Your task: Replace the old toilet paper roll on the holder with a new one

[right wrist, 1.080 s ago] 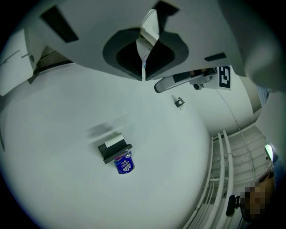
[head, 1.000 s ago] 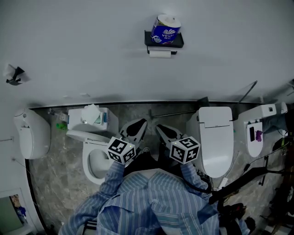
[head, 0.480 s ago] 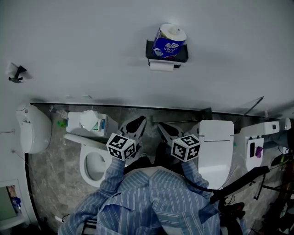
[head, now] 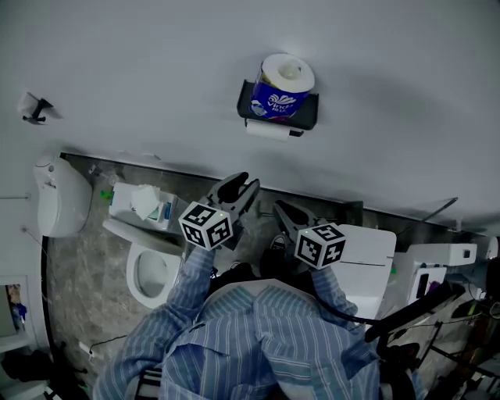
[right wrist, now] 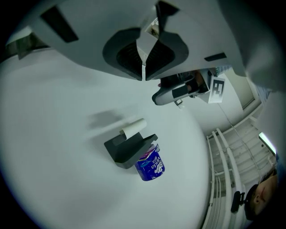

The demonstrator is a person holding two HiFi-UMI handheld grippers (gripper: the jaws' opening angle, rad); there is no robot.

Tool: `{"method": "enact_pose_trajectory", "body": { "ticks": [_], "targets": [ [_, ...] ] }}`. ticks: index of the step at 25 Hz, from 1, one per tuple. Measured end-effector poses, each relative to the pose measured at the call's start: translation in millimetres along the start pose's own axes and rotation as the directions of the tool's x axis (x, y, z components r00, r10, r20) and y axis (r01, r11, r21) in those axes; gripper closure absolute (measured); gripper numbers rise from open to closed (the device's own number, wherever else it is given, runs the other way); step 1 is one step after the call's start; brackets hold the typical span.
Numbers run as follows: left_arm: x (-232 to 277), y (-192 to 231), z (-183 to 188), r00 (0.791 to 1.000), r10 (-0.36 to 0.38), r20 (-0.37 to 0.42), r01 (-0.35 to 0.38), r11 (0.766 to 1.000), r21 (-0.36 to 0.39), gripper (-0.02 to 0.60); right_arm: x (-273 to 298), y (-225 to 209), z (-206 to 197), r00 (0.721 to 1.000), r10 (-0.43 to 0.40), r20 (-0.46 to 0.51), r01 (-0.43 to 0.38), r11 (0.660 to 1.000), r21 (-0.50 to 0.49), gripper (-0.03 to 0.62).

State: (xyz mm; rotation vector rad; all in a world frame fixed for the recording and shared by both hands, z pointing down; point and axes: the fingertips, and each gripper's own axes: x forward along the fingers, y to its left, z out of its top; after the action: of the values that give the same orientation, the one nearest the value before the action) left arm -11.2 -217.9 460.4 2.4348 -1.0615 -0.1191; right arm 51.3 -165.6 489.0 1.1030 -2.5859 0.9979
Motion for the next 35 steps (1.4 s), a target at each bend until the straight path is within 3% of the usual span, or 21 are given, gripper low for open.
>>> {"method": "enact_pose_trajectory", "body": {
  "ticks": [6, 14, 16, 19, 21, 28, 30, 35],
  "targets": [
    [36.4, 12.6, 22.9, 0.994, 0.008, 0.107, 0.016, 0.976, -0.217, 0.358, 2.1, -24.3, 14.0, 0.998, 0.056, -0.028, -0.056, 0.998, -0.004, 0.571],
    [69.4, 38.3, 47.2, 0.970, 0.045, 0.240, 0.064, 0.901, -0.429, 0.350, 5.5, -51.0, 28.0, 0.994, 0.093, -0.052, -0.093, 0.996, -0.005, 0.571],
    [75.3, 43.7, 49.3, 0.964, 0.059, 0.260, 0.079, 0.869, -0.489, 0.347, 8.1, -55.3, 29.8, 0.993, 0.102, -0.057, -0.102, 0.995, -0.001, 0.571],
    [85.5, 40.9, 53.0, 0.949, 0.036, 0.315, 0.165, 0.791, -0.588, 0.341, 10.1, -62.2, 32.4, 0.993, 0.104, -0.060, -0.104, 0.995, 0.007, 0.571],
    [91.3, 38.1, 59.8, 0.937, 0.013, 0.350, 0.216, 0.766, -0.605, 0.341, 10.8, -67.1, 34.4, 0.993, 0.104, -0.059, -0.103, 0.995, 0.012, 0.571],
    [100.8, 37.2, 62.6, 0.926, -0.068, 0.371, 0.301, 0.727, -0.617, 0.351, 10.2, -78.6, 36.0, 0.993, 0.098, -0.068, -0.097, 0.995, 0.030, 0.571],
    [101.6, 34.3, 63.3, 0.922, -0.083, 0.378, 0.312, 0.739, -0.598, 0.402, 9.9, -81.6, 36.7, 0.993, 0.094, -0.068, -0.092, 0.995, 0.033, 0.571],
    [103.9, 33.3, 64.7, 0.920, -0.076, 0.384, 0.304, 0.757, -0.579, 0.407, 9.2, -87.7, 36.1, 0.995, 0.075, -0.068, -0.072, 0.996, 0.043, 0.571]
  ]
}}
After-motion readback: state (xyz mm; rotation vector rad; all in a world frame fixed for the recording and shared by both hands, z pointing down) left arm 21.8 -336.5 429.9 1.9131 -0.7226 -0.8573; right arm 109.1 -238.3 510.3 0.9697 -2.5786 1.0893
